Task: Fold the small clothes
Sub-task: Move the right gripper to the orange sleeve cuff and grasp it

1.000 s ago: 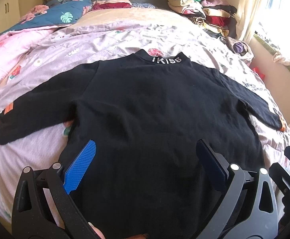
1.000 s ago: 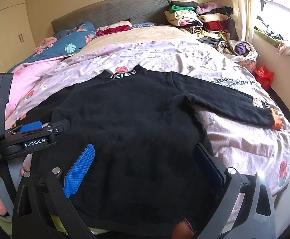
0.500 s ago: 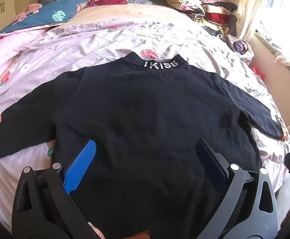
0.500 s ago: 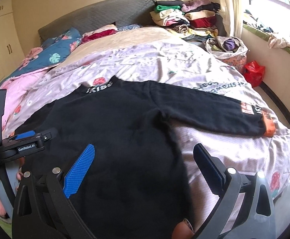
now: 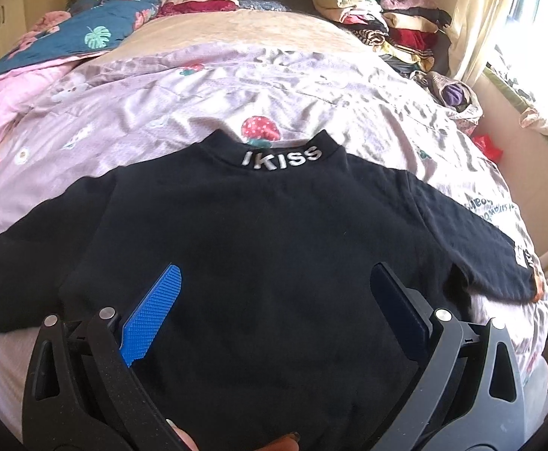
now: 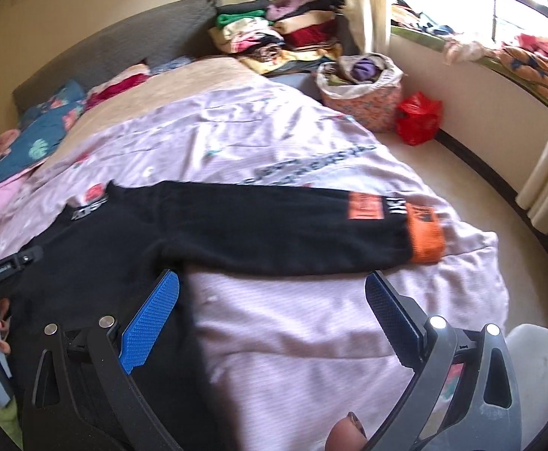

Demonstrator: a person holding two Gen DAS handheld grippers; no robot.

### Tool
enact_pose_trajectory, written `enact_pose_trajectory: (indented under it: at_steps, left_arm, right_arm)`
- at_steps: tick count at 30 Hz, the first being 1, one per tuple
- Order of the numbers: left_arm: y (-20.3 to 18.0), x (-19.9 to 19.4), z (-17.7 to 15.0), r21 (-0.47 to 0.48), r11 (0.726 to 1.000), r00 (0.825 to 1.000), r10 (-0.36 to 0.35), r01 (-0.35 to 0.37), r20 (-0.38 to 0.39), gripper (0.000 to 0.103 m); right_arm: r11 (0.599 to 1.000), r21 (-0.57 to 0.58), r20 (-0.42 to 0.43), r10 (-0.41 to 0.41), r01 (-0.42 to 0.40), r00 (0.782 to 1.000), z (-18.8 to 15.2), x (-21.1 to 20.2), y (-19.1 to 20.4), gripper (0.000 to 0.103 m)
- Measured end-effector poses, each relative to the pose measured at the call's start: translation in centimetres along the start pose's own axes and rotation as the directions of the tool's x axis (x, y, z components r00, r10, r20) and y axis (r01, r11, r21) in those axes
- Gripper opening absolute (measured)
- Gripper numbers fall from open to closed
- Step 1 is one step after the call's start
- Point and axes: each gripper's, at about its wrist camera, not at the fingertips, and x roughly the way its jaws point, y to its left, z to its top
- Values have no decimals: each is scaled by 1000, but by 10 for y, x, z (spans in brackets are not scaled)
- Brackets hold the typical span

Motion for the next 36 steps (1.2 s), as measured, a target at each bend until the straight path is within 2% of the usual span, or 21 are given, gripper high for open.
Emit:
enact_pose_trajectory:
  at_steps: [5, 10, 17, 21, 23, 30, 31, 33, 35, 36]
  left_arm:
    - [-16, 15, 9, 22, 1000, 1000, -2, 2, -14, 95]
    - [-33, 29, 14, 42, 999, 1000, -13, 14, -26, 95]
    - [-59, 50, 19, 73, 997, 998, -28, 32, -50, 95]
    - [-76, 65, 17, 98, 994, 996, -41, 48, -74, 95]
    - [-84, 72, 16, 104, 993, 995, -52, 60, -84, 95]
    - [-98, 94, 19, 104, 990, 989, -84, 97, -119, 95]
    - [-100, 98, 20, 104, 989, 988, -93, 106, -127, 95]
    - [-103, 103, 22, 105, 987, 985, -103, 118, -137, 95]
    - [-106, 109, 25, 108, 987, 985, -99, 115, -142, 95]
    - [-106, 111, 26, 108, 987, 984, -100, 116, -145, 95]
  right_arm:
    - [998, 45, -19, -34, 34, 999, 7, 13, -25, 99]
    - [995, 97, -47, -34, 39, 998, 18, 35, -48, 99]
    - [974, 215, -130, -41, 68, 991, 19, 76, -86, 99]
    - [938, 334, -182, -29, 90, 983, 13, 97, -112, 99]
    - [907, 408, -195, -21, 101, 980, 10, 106, -125, 99]
    - [834, 537, -187, -24, 123, 982, 6, 129, -152, 98]
    - [831, 542, -181, -31, 126, 983, 7, 130, -153, 97]
    - [822, 551, -165, -64, 146, 984, 10, 131, -156, 84]
    - [815, 560, -150, -76, 148, 986, 12, 132, -159, 60]
    - [811, 567, -138, -84, 148, 987, 13, 132, -161, 53]
